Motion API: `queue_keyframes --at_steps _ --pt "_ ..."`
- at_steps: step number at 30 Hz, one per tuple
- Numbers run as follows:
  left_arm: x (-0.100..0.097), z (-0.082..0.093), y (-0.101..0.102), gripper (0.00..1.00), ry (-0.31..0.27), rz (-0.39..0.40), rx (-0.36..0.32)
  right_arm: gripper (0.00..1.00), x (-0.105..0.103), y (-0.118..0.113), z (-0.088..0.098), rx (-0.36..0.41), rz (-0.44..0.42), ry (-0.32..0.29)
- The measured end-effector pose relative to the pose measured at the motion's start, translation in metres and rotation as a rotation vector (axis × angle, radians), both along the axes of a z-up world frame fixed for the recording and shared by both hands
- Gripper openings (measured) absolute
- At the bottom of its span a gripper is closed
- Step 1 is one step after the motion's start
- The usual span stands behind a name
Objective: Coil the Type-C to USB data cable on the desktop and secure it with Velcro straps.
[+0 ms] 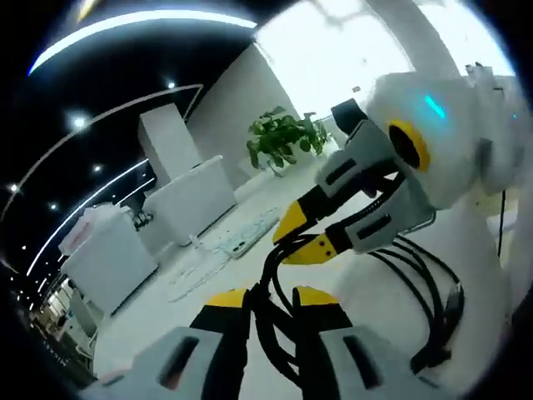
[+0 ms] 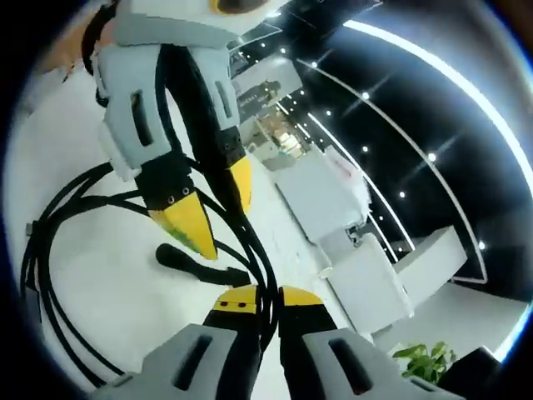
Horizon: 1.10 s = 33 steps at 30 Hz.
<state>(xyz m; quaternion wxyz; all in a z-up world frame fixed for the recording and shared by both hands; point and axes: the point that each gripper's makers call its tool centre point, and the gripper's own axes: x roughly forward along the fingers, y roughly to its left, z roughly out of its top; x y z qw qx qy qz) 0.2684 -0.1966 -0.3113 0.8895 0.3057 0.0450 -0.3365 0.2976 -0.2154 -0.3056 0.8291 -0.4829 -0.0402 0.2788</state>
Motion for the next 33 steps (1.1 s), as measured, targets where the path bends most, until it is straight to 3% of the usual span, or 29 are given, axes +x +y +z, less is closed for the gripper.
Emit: queue_keyframes --at_steps 2,5,8,13,16,19,25,31,33 --pt "0.004 -0.006 0.001 0.18 -0.036 0.018 0.100 0.06 -0.002 0.002 0.000 0.043 0.008 0.039" --pt "0.013 -0.015 0.009 0.14 -0.119 0.051 0.260 0.06 -0.005 0.001 -0.003 0.094 -0.002 0.160" --pt "0.014 -0.010 0.012 0.11 -0.145 0.055 0.236 0.05 -0.005 0.001 -0.001 0.144 0.031 0.190" --pt "0.018 -0.012 0.015 0.05 -0.100 0.049 0.172 0.06 -0.010 0.003 -0.006 0.134 0.062 0.187" --pt "0.019 -0.014 0.018 0.05 -0.040 0.040 0.099 0.08 -0.014 0.006 -0.006 0.245 0.119 0.232" --pt "0.022 -0.012 0.022 0.05 -0.037 0.037 0.080 0.09 -0.018 0.004 -0.003 0.364 0.134 0.319" --pt "0.029 0.002 0.022 0.05 -0.111 0.011 0.108 0.04 -0.009 0.006 0.007 0.236 0.090 0.168" --pt "0.044 0.005 0.037 0.05 -0.133 -0.030 0.136 0.04 0.005 0.020 0.010 0.298 0.049 0.199" --pt "0.049 -0.003 0.039 0.05 -0.100 -0.043 0.139 0.04 0.011 0.024 0.003 0.283 0.036 0.210"
